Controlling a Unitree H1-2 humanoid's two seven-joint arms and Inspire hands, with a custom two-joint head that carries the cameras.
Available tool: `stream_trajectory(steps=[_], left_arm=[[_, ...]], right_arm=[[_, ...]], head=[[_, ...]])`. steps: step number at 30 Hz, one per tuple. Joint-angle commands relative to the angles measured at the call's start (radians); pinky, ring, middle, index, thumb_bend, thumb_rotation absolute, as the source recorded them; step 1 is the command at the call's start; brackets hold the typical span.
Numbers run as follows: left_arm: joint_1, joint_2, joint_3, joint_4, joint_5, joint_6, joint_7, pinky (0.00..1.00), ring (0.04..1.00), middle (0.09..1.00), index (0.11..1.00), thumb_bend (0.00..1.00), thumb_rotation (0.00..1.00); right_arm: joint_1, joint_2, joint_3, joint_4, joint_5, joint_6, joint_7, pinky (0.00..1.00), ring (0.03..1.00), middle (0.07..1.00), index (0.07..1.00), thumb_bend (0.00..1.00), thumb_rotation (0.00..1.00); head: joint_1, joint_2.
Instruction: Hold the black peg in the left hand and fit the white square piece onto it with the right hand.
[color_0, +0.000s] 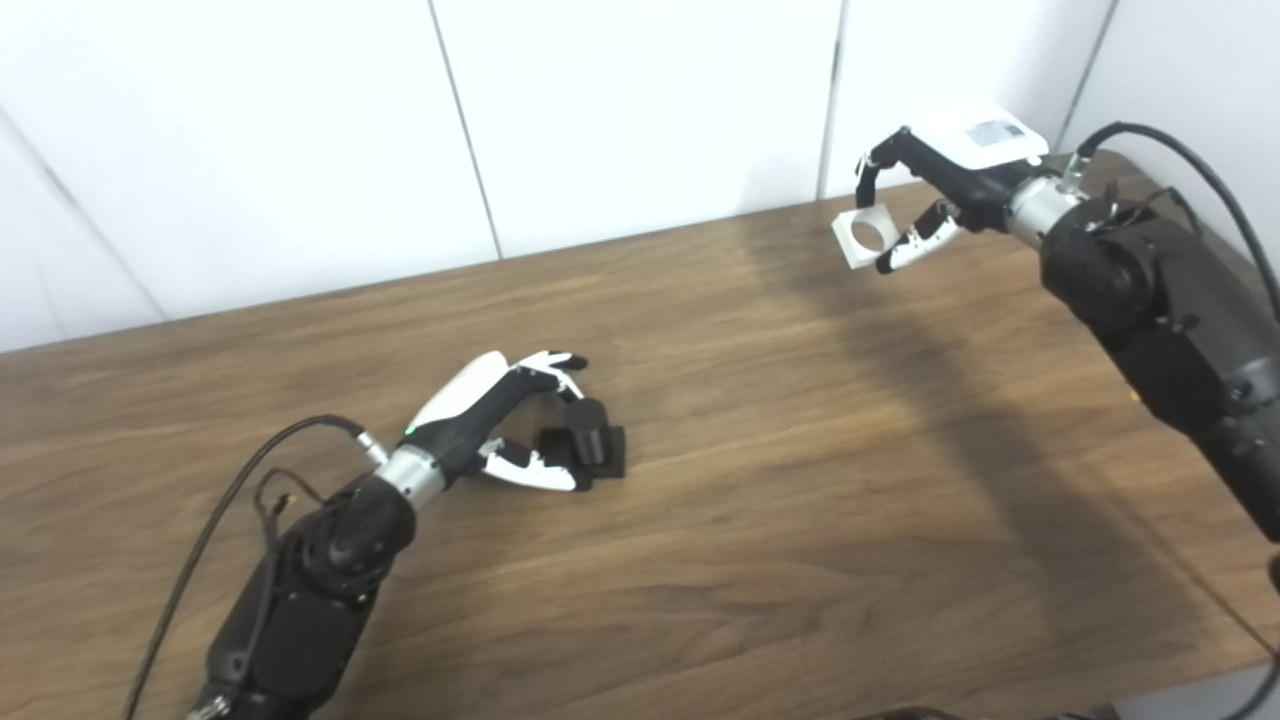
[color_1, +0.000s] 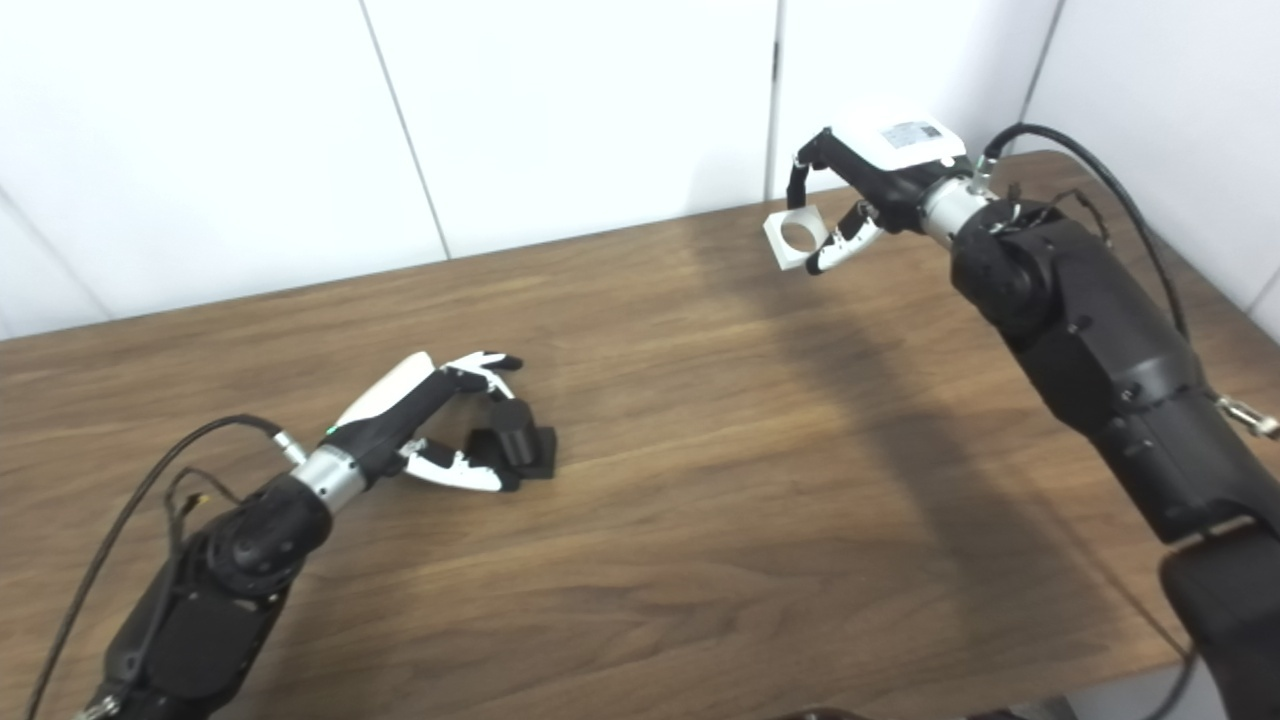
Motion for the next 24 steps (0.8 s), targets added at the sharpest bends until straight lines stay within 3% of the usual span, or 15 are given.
stream_trajectory(steps=[1,12,24], left_arm=[[0.029,0.009,-0.026,0.053,0.041,0.072,-0.048,0.94,0.971,0.918,0.491,0.52,0.07],[0.024,-0.003,-0.033,0.057,0.054,0.077,-0.038,0.93,0.965,0.911,0.492,0.52,0.07],[0.019,-0.007,-0.038,0.054,0.059,0.082,-0.043,0.95,0.966,0.915,0.492,0.52,0.07]], right_arm=[[-0.049,-0.010,-0.011,-0.073,0.010,-0.021,0.014,0.63,0.737,0.730,0.482,0.52,0.13],[-0.059,0.045,-0.010,-0.257,0.076,0.002,0.159,0.66,0.761,0.742,0.482,0.52,0.13],[-0.079,0.121,0.007,-0.306,0.079,-0.003,0.237,0.63,0.753,0.747,0.482,0.52,0.14]], head=[[0.005,0.001],[0.045,0.002],[0.077,0.002]])
